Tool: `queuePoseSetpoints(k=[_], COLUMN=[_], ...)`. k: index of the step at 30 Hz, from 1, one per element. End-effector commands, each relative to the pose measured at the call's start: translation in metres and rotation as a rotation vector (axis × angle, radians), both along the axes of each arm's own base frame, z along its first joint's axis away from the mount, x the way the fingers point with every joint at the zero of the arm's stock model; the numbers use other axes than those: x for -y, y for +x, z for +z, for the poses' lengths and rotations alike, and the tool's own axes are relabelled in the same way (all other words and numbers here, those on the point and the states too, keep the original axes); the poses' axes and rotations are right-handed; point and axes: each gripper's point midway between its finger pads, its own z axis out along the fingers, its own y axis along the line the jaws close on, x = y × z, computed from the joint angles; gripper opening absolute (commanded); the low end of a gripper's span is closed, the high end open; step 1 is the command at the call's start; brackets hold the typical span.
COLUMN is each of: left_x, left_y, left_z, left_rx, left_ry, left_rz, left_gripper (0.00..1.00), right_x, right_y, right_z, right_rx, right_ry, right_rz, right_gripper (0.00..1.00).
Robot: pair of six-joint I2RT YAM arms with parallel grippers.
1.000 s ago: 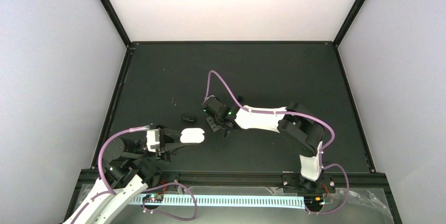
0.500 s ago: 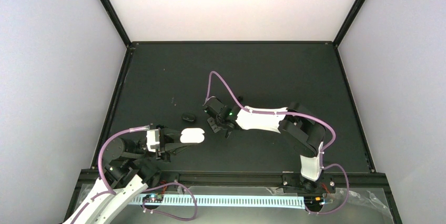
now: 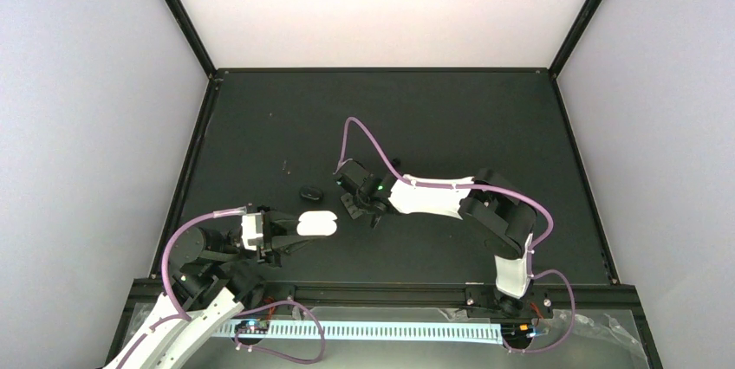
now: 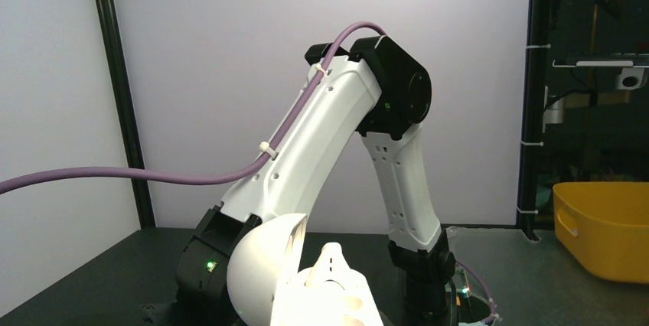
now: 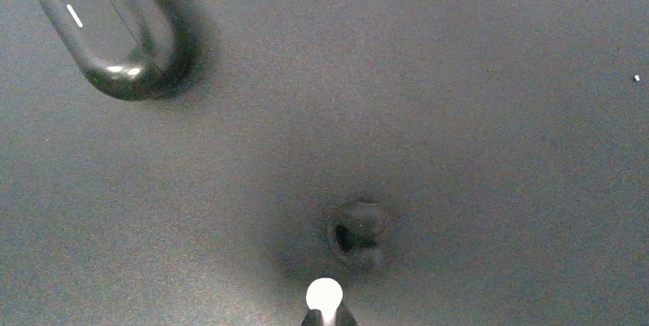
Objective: Insert the wireless bluetooth earbuds into the charging case
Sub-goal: Pick up the earbud from the center of the board, then place the earbud in the charging case.
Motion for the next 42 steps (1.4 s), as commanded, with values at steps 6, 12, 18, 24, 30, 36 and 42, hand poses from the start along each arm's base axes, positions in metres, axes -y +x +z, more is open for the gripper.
queuePoseSetpoints(k=[6,12,18,24,30,36,42], left_x=[-0.002,-0.004,-0.003,0.007,0.024,0.039,0.048], left_y=[0.000,-0.001,0.001,0.001,0.003,0.006,0.009], left_z=[0.003,0.004,0.004,0.010,0.010,0.009,0.006], left_rx=[0.010,0.015,0.011,0.017,0.017,-0.008,-0.021], left_ry=[-0.005,-0.008,-0.015,-0.020,0.019,0.065,0.087], left_rz=[0.012,0.020,0.020,-0.039,-0.145,-0.232,-0.278], left_gripper=[0.02,0.01,0.02,0.02,0.02,0.02,0.02], right_x=[0.003,0.038,0.079,0.105,0.118,0.118,0.096], right_y=[0.002,0.002,-0.032,-0.106,-0.162,-0.188,-0.197], right_z=[0.022,0.075,0.157,0.267,0.306,0.340,0.352], right_rx=[0.029,0.094,0.199,0.333,0.295,0.285,0.317], right_ry=[0.051,0.145,0.292,0.530,0.611,0.664,0.618], right_rz=[-0.026,-0.083,0.030,0.369,0.608,0.732,0.803], right_gripper=[0.01,0.01,0.01,0.01,0.01,0.01,0.01])
